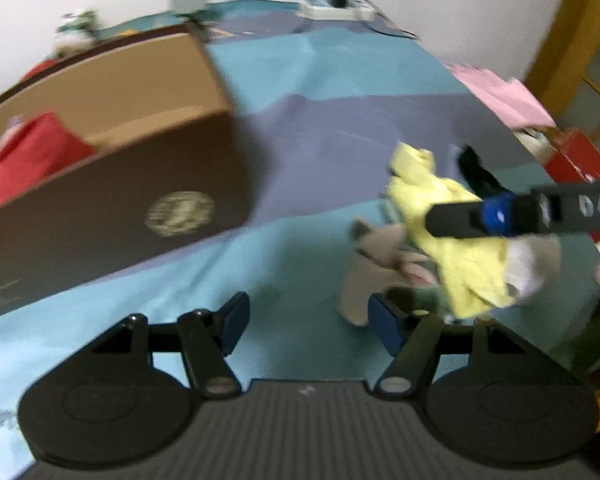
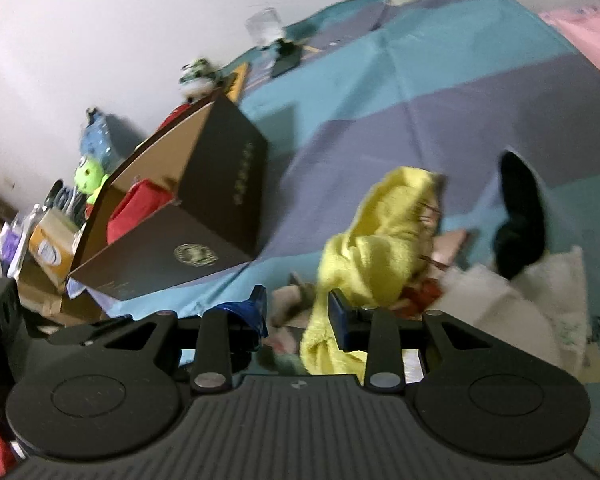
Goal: Organize soft objects
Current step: 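Move the right gripper to the grey fleece cloth and grasp it, then lift the grey fleece cloth and carry it over the cardboard box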
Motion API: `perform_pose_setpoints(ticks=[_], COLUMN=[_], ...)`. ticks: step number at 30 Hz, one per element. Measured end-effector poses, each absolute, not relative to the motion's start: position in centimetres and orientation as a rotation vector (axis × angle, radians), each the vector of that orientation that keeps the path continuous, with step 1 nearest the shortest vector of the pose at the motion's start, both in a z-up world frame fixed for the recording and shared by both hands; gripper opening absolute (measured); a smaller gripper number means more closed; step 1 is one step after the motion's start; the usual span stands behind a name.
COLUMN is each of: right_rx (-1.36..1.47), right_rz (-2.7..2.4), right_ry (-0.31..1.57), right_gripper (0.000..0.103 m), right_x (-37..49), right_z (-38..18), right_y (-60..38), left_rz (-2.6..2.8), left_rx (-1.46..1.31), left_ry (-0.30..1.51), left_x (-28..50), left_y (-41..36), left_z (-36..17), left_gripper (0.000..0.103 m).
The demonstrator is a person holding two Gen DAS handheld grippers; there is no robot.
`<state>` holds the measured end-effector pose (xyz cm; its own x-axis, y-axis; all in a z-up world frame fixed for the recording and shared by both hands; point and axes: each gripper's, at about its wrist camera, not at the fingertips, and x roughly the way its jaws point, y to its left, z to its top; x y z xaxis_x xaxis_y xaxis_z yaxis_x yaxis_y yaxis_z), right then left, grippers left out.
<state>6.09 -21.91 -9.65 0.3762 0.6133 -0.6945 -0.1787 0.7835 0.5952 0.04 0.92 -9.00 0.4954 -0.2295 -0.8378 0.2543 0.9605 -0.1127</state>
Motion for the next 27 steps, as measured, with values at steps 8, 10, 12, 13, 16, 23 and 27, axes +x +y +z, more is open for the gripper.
perform_pose_setpoints(ticks=[8, 10, 12, 13, 16, 23, 27], right_rx=[0.463, 0.461, 0.454, 0.446, 0.426, 0.334, 0.292], right_rz=[0.553, 0.574, 0.595, 0.604, 0.633, 0.569, 0.551], right_ry=[1.068, 1.066, 1.064, 1.064, 1.072, 1.138, 1.15], right_gripper=[0.016, 0.016, 0.016, 0.016, 0.016, 0.016, 0.016], right_x=[6.8, 7.1, 7.3, 7.4, 7.6, 7.9, 7.6], right_z=[-9.7, -9.6, -9.4, -9.4, -9.3, -10.7, -11.1], right_y=[-21.9, -21.4, -20.7, -20.4, -19.4, -17.9, -17.7], left_rz=[-0.405, -0.418, -0.425, -0.442, -0.503, -0.546, -0.549], left_rx=[-0.023, -0.055, -0.081, -0.094, -0.156, -0.135, -0.108], left_ry=[1.01, 1.01, 1.006, 1.003, 1.007, 0.981, 0.988], left_x=[1.0, 1.3, 1.3, 1.4, 1.1, 0.1, -0.6], left_y=[-1.2, -1.1, -0.8, -0.7, -0.2, -0.1, 0.6], left_z=[-10.8, -11.2, -11.5, -11.5, -11.5, -11.1, -11.3], left_gripper=[0.077, 0.078, 0.073, 0.064, 0.044, 0.028, 0.044])
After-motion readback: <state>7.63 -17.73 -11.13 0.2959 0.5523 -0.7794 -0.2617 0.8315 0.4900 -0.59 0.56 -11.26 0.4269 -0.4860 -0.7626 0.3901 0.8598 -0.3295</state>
